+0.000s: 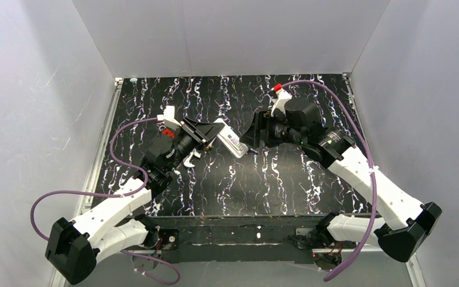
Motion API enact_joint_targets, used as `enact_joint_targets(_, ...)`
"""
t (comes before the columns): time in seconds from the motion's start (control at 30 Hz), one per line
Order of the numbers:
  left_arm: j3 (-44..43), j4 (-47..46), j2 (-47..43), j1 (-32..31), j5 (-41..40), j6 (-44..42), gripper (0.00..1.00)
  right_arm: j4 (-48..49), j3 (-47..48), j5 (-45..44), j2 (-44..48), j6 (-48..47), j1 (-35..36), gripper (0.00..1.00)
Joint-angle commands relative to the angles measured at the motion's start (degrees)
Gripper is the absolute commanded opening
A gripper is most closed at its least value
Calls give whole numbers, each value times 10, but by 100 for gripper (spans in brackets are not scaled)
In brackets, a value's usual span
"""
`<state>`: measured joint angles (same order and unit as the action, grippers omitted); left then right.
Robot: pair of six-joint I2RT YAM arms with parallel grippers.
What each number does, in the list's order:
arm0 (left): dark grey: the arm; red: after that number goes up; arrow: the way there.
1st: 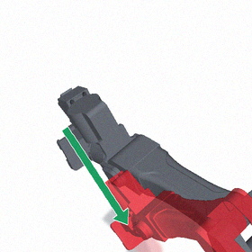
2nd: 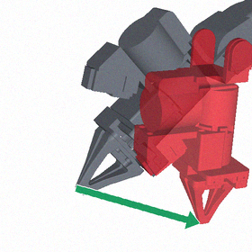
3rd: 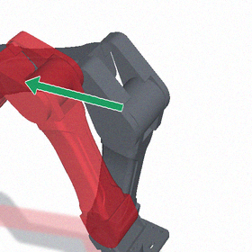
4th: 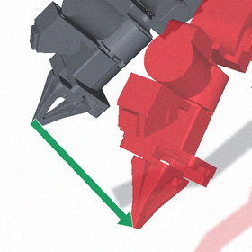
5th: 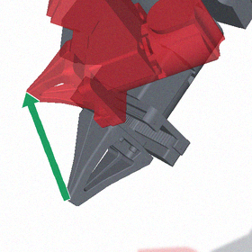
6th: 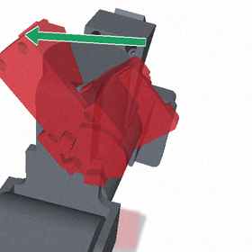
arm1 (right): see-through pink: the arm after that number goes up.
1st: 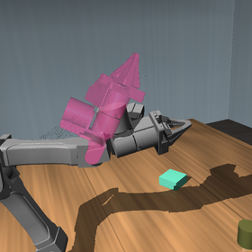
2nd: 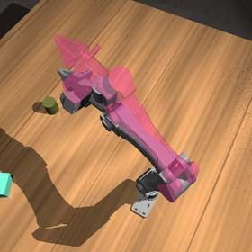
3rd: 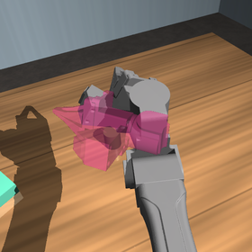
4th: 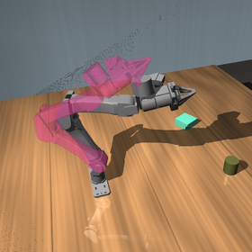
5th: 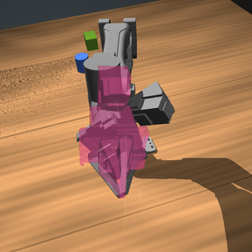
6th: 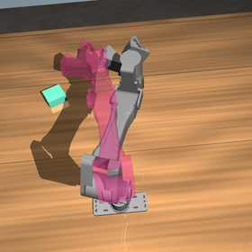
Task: Load the batteries into the remote control
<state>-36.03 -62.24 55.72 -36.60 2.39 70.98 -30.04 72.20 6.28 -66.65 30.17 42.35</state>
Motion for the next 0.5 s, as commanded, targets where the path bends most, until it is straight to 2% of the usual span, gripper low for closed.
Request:
enact_joint_targets(0.0, -12, -61, -10, -1, 7, 2, 0, 56, -9, 31, 28, 20, -4, 79)
enact_joint_targets(0.47, -20, -57, -11, -1, 14, 1, 0, 44, -19, 57, 7, 20, -4, 78)
